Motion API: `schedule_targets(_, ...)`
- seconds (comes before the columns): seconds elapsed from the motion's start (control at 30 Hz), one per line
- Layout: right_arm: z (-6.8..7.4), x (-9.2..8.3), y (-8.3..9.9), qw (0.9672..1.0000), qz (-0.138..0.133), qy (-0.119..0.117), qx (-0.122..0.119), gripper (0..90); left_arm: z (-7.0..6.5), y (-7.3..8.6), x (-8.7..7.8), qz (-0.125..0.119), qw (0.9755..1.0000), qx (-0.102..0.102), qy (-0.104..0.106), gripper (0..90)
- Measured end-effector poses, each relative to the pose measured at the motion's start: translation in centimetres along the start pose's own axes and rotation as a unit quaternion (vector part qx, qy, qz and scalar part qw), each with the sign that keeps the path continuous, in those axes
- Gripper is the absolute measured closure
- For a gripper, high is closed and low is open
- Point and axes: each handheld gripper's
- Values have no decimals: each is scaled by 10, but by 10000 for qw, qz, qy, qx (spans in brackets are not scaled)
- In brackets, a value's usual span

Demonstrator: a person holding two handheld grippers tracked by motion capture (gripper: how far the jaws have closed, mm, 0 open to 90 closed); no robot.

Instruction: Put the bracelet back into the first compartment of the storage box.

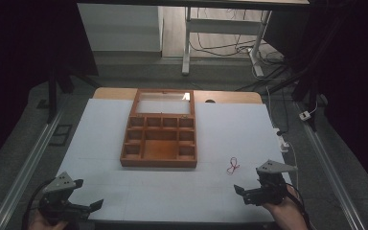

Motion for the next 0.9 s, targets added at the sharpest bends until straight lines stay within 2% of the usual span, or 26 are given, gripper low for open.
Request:
schedule_targets(0.1, -2, 5, -5, 10000, 24, -38, -16, 0, 1, 0, -1, -17, 10000, -20, 26, 2)
schedule_targets(0.43, -13, 32, -14, 9993, 298, 86, -187, 0, 2, 0, -1, -14, 10000, -35, 70, 2)
schedule_targets(0.6, -16, 48, -19, 9981, 434, 342, -275, 0, 2, 0, -1, -12, 10000, -39, 66, 2)
schedule_targets(0.9, -25, 66, -27, 9970, 670, 256, -281, 0, 2, 0, 0, 3, 10000, -43, 80, 2)
Point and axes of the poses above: each handheld gripper's, and its own axes: x roughly forward along the jaws, y roughly out of its underside, z roughly to its left, and after that the axes turned 12 degrees about y, right-handed
